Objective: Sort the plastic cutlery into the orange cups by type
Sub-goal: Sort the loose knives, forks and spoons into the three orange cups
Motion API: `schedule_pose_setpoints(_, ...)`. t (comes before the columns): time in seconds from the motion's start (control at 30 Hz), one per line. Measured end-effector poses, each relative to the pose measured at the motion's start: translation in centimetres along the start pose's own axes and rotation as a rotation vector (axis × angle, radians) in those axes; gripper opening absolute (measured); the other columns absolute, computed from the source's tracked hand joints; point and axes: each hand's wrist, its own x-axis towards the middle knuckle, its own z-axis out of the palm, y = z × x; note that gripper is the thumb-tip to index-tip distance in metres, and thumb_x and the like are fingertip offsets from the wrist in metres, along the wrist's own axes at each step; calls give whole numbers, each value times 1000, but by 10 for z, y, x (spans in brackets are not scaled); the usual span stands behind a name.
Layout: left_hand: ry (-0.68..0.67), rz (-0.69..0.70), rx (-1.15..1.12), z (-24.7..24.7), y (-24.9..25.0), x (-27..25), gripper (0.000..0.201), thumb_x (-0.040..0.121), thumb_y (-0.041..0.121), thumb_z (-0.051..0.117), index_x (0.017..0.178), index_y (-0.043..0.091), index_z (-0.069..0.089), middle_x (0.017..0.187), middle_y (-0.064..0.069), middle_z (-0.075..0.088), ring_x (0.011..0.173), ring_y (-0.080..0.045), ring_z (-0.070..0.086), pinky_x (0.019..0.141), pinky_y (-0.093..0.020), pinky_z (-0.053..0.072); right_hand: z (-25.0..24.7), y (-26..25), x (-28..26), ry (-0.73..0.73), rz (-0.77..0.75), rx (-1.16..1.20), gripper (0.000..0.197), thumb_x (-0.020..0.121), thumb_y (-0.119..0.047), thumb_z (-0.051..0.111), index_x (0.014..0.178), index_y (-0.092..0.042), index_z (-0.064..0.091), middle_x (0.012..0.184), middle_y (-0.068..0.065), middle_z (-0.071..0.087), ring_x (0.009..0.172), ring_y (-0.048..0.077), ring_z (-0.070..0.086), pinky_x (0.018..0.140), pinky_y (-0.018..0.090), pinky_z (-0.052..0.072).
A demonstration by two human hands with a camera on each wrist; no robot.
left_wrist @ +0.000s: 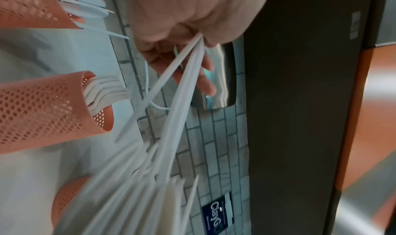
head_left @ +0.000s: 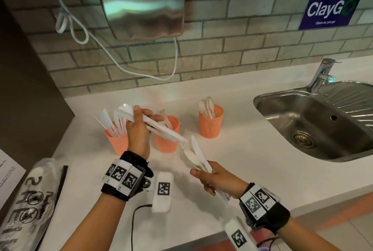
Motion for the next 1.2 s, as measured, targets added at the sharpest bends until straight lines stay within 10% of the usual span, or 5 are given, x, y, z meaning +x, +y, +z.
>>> schedule_pose_setpoints(0.1, 75, 19, -120, -3, 6, 5, 35, 100, 37, 32, 80, 16, 52, 40, 9, 41, 37, -9, 46, 50, -23, 45, 1, 3, 6, 217, -43, -167, 22, 92, -18, 53, 75, -29, 47, 56, -10, 41, 43, 3, 39, 43, 18, 34)
schedule_pose_setpoints(0.27, -84, 7, 405, 4, -10, -15, 10, 92, 17, 54, 101, 13, 57, 52, 5, 38, 33, -2, 32, 32, -14, 26, 0, 9, 19, 514, -63, -528, 12, 86, -17, 51, 78, -20, 42, 60, -8, 45, 56, 15, 44, 50, 21, 29)
schedule_pose_setpoints(0.43, -220, -57, 562, 20, -47, -48, 32, 83, 23, 67, 55, 18, 52, 34, 12, 41, 33, -1, 38, 43, -20, 28, 4, 4, 25, 587, -70, -658, 14, 86, -13, 47, 99, -15, 42, 60, -9, 41, 59, 21, 43, 45, 21, 24)
schedule_pose_setpoints(0.73, -119, -84, 597, 36, -75, -46, 29, 82, 28, 67, 84, -1, 65, 67, 0, 64, 64, -11, 58, 60, -17, 41, 10, 6, 25, 588, -74, -672, 28, 89, -14, 48, 116, -8, 40, 76, 0, 52, 65, 21, 47, 51, 29, 31)
schedule_pose_setpoints(1.2, -196, -93, 594, 30, -84, -40, 15, 84, 9, 63, 98, 5, 57, 74, 0, 59, 67, -14, 58, 60, -19, 44, 6, 15, 34, 506, -27, -561, 22, 86, -32, 57, 91, -17, 42, 76, -2, 56, 67, 19, 54, 50, 16, 33)
